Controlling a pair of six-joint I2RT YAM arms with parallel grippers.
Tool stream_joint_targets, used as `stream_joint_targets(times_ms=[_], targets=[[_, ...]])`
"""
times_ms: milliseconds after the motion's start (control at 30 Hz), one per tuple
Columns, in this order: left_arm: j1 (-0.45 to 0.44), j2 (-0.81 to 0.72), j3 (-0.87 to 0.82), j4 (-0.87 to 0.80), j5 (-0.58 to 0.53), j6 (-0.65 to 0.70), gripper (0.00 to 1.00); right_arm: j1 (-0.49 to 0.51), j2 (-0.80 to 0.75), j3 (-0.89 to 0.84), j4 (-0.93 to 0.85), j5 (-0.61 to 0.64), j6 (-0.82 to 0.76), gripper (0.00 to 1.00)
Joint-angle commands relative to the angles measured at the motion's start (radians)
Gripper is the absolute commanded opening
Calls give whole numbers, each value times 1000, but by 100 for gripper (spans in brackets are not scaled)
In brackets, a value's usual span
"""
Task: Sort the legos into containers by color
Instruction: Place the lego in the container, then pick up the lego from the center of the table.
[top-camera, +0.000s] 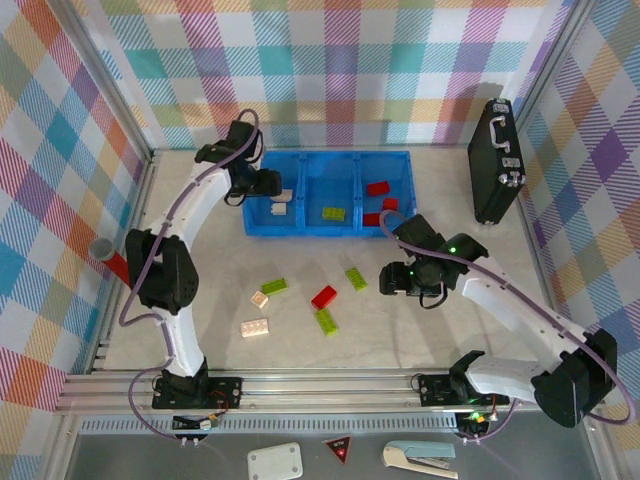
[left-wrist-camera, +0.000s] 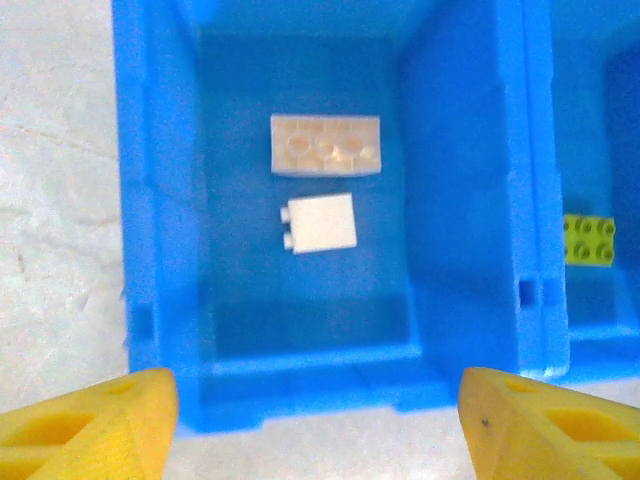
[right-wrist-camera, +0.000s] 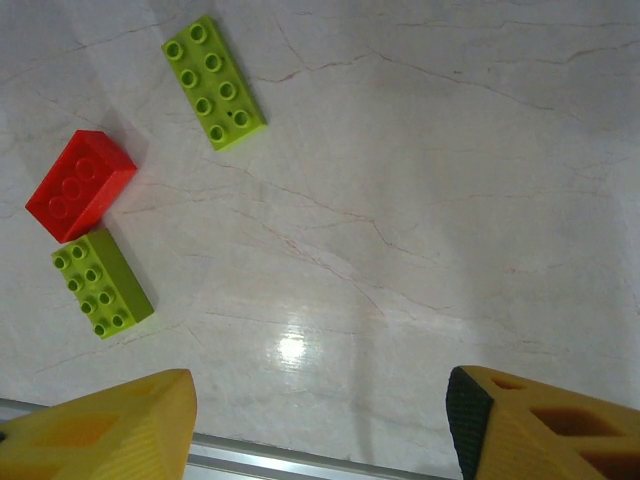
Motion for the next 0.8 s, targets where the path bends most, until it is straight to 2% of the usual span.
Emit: stream_joint_targets(times_ms=[0, 400, 767], targets=[[33, -105, -83, -35, -10, 44, 74, 6, 50, 59, 16, -22, -45, 68], [110, -332, -377, 70, 40, 33, 74, 59, 261, 184, 57, -32, -81, 68], [135, -374, -497, 197, 44, 34, 73, 240, 575, 427, -24, 53, -180, 68]])
